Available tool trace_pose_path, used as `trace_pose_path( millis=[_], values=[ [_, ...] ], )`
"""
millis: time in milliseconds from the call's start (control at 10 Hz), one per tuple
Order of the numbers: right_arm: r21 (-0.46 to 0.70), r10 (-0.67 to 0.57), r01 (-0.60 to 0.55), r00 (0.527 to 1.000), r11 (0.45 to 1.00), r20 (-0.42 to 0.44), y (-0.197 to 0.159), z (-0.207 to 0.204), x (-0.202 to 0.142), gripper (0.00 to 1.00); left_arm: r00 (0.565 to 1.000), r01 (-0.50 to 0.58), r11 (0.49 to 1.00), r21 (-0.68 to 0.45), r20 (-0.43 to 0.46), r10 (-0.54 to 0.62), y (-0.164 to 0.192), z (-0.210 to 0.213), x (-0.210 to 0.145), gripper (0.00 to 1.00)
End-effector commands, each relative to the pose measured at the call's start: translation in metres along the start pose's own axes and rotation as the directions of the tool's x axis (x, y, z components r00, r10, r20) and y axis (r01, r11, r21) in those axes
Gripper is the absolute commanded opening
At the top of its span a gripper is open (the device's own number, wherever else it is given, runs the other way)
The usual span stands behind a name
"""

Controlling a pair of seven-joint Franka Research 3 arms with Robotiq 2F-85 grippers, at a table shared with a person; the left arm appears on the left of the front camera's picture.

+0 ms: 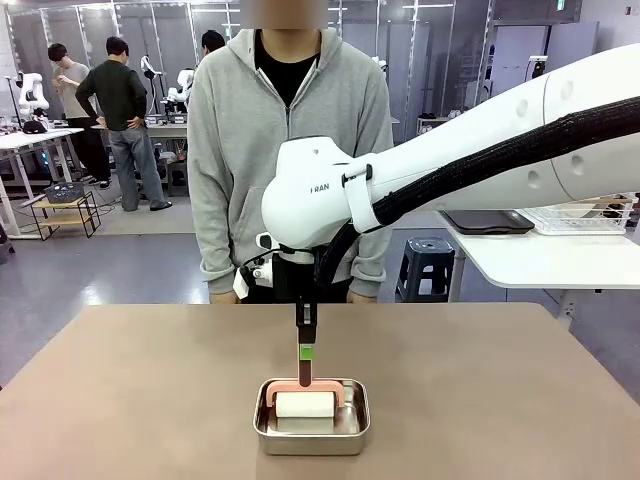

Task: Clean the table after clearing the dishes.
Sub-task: Place the Lint Roller back on top of the Airtight Container.

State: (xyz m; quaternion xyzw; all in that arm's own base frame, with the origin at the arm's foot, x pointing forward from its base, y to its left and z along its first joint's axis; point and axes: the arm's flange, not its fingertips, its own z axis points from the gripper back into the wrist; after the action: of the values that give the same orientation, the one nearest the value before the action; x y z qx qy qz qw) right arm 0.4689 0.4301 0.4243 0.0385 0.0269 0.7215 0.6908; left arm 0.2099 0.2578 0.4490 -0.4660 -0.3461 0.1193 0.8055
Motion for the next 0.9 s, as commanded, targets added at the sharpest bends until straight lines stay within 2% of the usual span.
trace_pose_path(
  millis=[0,200,300,400,500,600,700,800],
  values=[
    [-0.043,-0.006,0.006,1.0,0.999,-0.021,-0.009,-0.018,-0.002,0.21,1.0,-0.008,1.0,-0.014,-0.002,0.008,-0.004,0.003,0.003,1.0],
    [-0.044,-0.008,0.007,1.0,0.999,-0.015,-0.008,-0.016,-0.001,0.21,1.0,-0.008,1.0,-0.014,-0.002,0.008,-0.004,0.003,0.003,1.0],
    [-0.05,-0.009,0.009,1.0,0.999,-0.013,-0.008,-0.015,-0.001,0.34,1.0,-0.008,1.0,-0.014,-0.002,0.008,-0.004,0.003,0.003,1.0],
    [-0.053,-0.002,0.001,1.0,0.999,-0.014,-0.007,-0.013,0.0,0.58,1.0,-0.008,1.0,-0.014,-0.002,0.008,-0.004,0.003,0.003,1.0],
    [-0.052,-0.004,0.003,1.0,0.999,-0.016,-0.006,-0.012,0.0,0.72,1.0,-0.008,1.0,-0.014,-0.002,0.008,-0.004,0.003,0.003,1.0],
    [-0.055,-0.008,0.008,1.0,0.998,-0.011,-0.005,-0.01,0.0,0.96,1.0,-0.008,1.0,-0.014,-0.002,0.008,-0.004,0.003,0.003,1.0],
    [-0.062,-0.011,0.011,1.0,0.998,-0.009,-0.004,-0.007,0.0,1.0,1.0,-0.008,1.0,-0.014,-0.002,0.008,-0.004,0.003,0.003,1.0],
    [-0.068,-0.014,0.013,1.0,0.998,-0.01,-0.002,-0.005,-0.001,1.0,1.0,-0.008,1.0,-0.014,-0.002,0.008,-0.004,0.003,0.003,1.0]
  ],
)
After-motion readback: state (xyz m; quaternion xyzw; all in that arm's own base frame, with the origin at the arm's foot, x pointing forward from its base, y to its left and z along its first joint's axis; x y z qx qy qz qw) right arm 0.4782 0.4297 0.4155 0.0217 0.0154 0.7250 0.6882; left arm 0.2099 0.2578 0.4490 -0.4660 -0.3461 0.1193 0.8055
